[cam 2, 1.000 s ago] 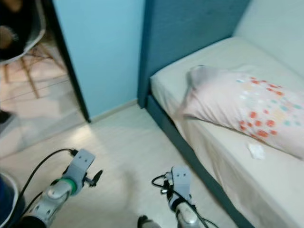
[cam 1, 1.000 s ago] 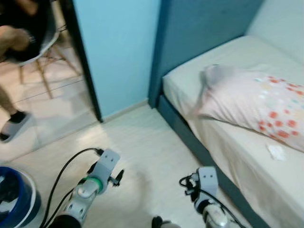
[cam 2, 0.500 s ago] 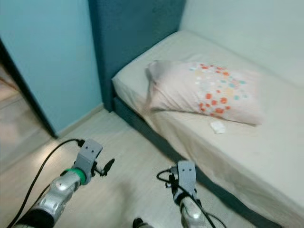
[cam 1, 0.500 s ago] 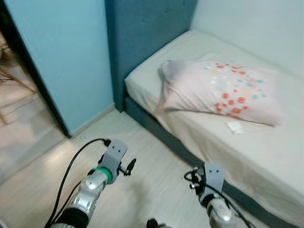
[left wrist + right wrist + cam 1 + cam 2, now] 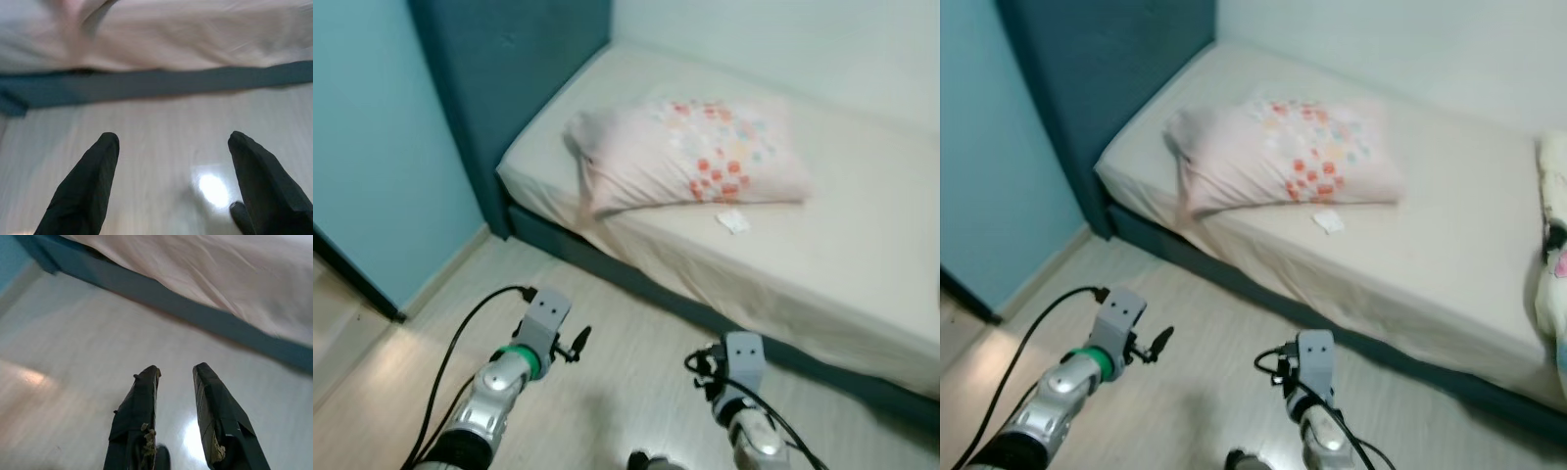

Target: Clean up the room

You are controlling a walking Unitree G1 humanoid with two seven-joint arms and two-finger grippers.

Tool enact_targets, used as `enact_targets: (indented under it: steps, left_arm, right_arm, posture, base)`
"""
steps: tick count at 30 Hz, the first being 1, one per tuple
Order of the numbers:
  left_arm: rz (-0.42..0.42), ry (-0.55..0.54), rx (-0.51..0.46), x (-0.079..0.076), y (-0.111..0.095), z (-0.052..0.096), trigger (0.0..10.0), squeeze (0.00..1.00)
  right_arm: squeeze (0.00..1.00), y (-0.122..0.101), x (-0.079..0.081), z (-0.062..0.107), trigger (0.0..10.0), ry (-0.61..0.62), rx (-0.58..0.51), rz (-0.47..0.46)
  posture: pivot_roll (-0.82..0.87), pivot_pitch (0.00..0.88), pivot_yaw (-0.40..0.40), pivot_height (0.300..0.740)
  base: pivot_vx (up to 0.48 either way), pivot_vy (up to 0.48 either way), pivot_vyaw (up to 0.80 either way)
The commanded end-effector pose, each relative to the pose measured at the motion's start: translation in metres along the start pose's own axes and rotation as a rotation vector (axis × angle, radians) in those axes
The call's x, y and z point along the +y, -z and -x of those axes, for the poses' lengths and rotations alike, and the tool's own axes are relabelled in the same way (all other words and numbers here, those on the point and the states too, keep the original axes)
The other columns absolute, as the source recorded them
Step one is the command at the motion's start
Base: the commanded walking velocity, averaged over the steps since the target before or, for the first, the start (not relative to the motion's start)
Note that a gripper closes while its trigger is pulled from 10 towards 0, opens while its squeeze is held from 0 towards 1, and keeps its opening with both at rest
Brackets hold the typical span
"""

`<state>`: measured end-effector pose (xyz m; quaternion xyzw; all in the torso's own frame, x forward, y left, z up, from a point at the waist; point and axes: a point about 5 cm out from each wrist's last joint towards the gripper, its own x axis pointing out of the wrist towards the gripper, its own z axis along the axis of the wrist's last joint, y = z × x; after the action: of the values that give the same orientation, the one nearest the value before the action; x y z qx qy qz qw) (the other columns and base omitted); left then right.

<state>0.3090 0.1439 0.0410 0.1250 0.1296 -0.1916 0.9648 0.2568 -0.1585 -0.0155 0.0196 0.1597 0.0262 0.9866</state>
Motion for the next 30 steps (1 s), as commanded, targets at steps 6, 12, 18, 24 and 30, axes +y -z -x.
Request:
enact_targets:
  steps: [6, 12, 18, 24, 30]
  left_arm:
    - [0.002, 0.011, 0.048, -0.005, 0.012, 0.002, 10.0, 0.00]
    - [0.007, 0.009, 0.046, -0.006, 0.012, 0.002, 10.0, 0.00]
    - [0.006, 0.013, 0.028, -0.007, 0.009, 0.001, 10.0, 0.00]
    - [-0.004, 0.016, 0.014, -0.008, 0.006, -0.001, 10.0, 0.00]
    - [0.001, 0.022, 0.005, -0.012, 0.002, -0.004, 10.0, 0.00]
  right_arm:
    - [0.00, 0.000, -0.007, 0.001, 10.0, 0.023, -0.002, 0.000]
    - [0.00, -0.003, -0.007, 0.001, 10.0, 0.028, -0.021, 0.004]
    - [0.00, -0.006, -0.009, 0.000, 10.0, 0.042, -0.038, -0.004]
    - [0.00, -0.011, -0.011, -0.002, 10.0, 0.058, -0.066, 0.007]
    - [0.00, -0.015, -0.010, -0.003, 10.0, 0.048, -0.079, 0.011]
  posture:
    - [0.03, 0.137, 0.034, 0.740]
    - [0.03, 0.138, 0.031, 0.740]
    - [0.03, 0.138, 0.031, 0.740]
    - [0.03, 0.137, 0.029, 0.740]
    - [0.02, 0.134, 0.026, 0.740]
  base:
    - [0.000, 0.000, -0.80]
    - [0.000, 0.000, -0.80]
    - [0.000, 0.000, -0.80]
    - [0.320, 0.000, -0.53]
    - [0.480, 0.000, 0.00]
